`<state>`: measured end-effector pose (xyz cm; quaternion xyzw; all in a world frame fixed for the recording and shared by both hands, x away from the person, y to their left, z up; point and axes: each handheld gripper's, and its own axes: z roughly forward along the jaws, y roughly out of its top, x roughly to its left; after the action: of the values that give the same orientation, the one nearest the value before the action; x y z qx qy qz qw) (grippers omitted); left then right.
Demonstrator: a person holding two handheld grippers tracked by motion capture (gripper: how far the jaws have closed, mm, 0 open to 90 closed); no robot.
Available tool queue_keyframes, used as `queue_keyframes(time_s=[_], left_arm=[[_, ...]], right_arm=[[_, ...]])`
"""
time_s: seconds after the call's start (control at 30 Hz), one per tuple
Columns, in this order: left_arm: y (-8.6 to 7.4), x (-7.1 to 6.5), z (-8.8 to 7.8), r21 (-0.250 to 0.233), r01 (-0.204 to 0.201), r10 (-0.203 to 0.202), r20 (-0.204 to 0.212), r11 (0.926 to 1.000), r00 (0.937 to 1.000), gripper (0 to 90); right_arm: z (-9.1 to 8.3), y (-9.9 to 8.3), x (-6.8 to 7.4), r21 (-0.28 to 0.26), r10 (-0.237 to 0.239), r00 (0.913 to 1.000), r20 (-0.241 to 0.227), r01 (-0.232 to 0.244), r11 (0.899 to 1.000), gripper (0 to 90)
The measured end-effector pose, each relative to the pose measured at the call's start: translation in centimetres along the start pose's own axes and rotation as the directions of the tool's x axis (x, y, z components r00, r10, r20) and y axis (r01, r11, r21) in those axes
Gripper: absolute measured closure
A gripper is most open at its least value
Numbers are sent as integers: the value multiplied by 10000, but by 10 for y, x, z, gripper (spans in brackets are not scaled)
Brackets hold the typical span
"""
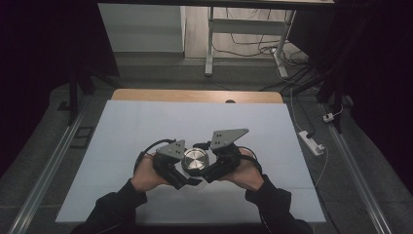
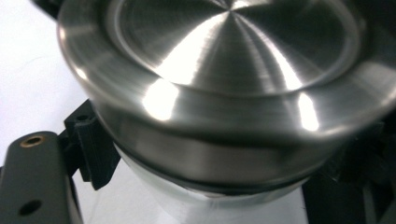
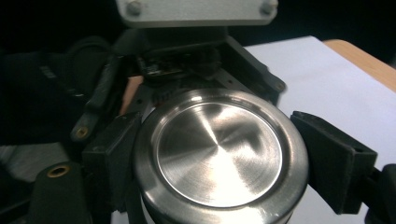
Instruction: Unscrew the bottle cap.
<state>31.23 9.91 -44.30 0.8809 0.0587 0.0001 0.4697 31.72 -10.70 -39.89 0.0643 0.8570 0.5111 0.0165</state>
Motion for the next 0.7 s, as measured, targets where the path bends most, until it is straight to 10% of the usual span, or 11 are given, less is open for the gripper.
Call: queue_keyframes(time_s=[0.3,0.7], left_arm=[[-2,-1,2,7,-520,516,1009,9986,9936,159],[-1,-6,2,-381,-1089,1145,2079,9933,9714,159]], right_arm=[[-1,-3,0,-136,-558,9921,-1124,546,9984,196],[-2,-9,-1,-905,-905,9569,-2761,679,9936,197]])
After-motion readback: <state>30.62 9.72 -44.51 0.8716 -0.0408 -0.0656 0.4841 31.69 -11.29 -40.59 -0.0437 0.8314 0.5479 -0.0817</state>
